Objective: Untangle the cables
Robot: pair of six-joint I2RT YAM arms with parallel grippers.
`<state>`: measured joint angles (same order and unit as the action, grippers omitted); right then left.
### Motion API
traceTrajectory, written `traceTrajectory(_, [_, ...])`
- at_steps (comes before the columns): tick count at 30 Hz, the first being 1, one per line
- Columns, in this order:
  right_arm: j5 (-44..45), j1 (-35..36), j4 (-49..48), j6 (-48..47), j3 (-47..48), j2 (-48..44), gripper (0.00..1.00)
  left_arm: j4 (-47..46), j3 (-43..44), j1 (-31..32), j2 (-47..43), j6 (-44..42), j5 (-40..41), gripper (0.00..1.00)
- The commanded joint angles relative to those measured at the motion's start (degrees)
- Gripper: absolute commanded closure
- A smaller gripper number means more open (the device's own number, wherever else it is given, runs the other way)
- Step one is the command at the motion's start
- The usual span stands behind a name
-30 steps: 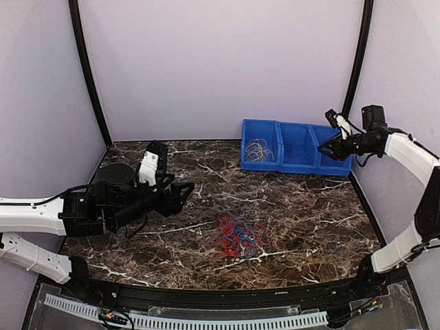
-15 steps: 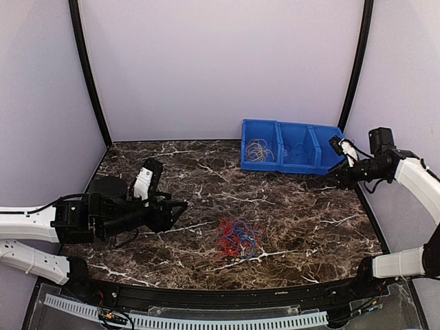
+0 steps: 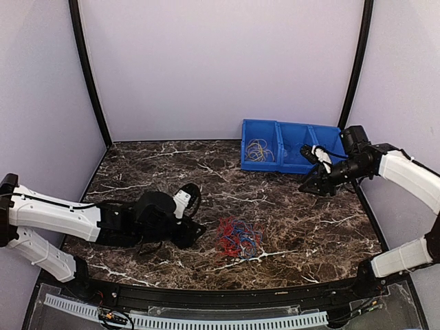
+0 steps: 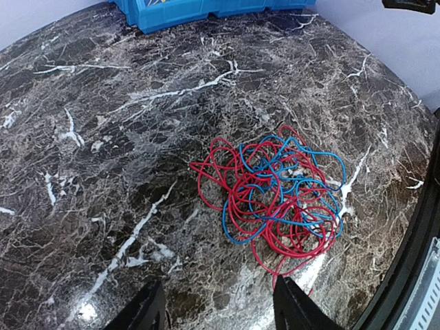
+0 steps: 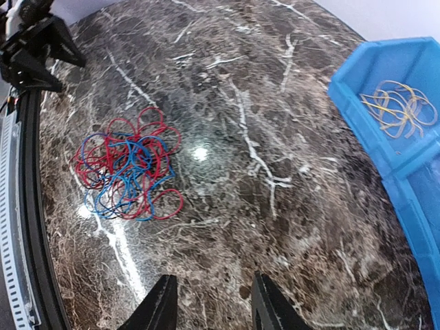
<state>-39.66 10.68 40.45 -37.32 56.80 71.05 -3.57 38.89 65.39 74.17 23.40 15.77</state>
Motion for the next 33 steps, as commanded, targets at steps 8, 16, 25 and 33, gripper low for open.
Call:
traceTrajectory(8, [-5.5,17.7,-10.4,4.0,0.9,16.4,0.56,-7.2,8.2,-3.3,11.8,6.7,-1.1,0.42])
traceTrajectory(16, [-9.5,21.8,-10.2,5.2,-1.0,24.1,0.52,-4.3,14.6,-3.5,15.1,3.9,2.1,0.39])
traceTrajectory(25, [-9.0,24.5,-12.4,6.3,-1.6,27.9,0.50,-8.7,14.7,-3.6,16.7,0.1,2.0,0.38])
traceTrajectory(33, [-13.2,26.6,-10.4,7.2,1.6,32.9,0.46,-9.3,15.4,-4.0,17.8,-0.8,1.5,0.38])
